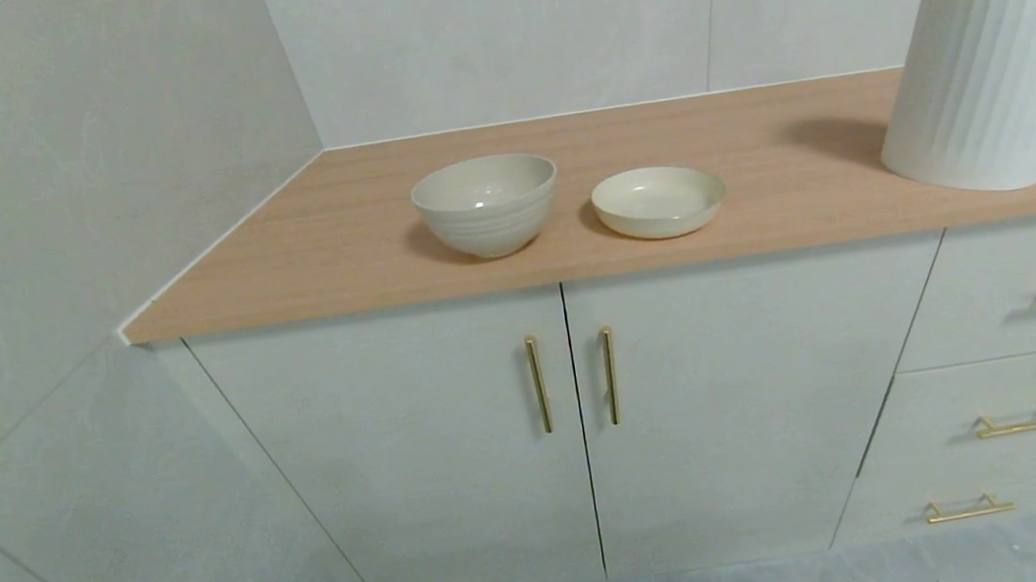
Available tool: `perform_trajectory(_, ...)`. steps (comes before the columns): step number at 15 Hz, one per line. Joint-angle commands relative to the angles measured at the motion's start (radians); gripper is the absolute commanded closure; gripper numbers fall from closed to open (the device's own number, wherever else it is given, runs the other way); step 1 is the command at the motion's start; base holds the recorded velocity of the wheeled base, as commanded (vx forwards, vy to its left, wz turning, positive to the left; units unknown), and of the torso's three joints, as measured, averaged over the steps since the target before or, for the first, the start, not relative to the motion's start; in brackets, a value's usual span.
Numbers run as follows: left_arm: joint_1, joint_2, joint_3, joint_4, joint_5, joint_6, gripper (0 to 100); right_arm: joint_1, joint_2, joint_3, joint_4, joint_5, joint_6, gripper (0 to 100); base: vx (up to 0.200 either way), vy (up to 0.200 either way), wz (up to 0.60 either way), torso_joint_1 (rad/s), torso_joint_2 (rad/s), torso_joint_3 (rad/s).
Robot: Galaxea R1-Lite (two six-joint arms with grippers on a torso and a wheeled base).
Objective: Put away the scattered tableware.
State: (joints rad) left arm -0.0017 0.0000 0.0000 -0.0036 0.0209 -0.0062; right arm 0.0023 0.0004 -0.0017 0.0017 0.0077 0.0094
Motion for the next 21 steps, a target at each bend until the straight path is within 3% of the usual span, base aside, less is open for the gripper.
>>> perform_trajectory(1,0.000,0.000,0.000,-0.001,0.001,0.000,0,0.001,0.001,-0.001,0.000,0.000,0.000,0,0.000,0.000,0.00,-0.154,0.46,0.305)
perform_trajectory(8,0.000,0.000,0.000,-0.001,-0.001,0.000,0,0.001,0.001,0.000,0.000,0.000,0.000,0,0.000,0.000,0.00,-0.114,0.40,0.276)
perform_trajectory(21,0.000,0.000,0.000,-0.001,-0.001,-0.001,0,0.001,0.001,-0.001,0.000,0.000,-0.002,0,0.031,0.000,0.00,-0.004,0.01,0.009)
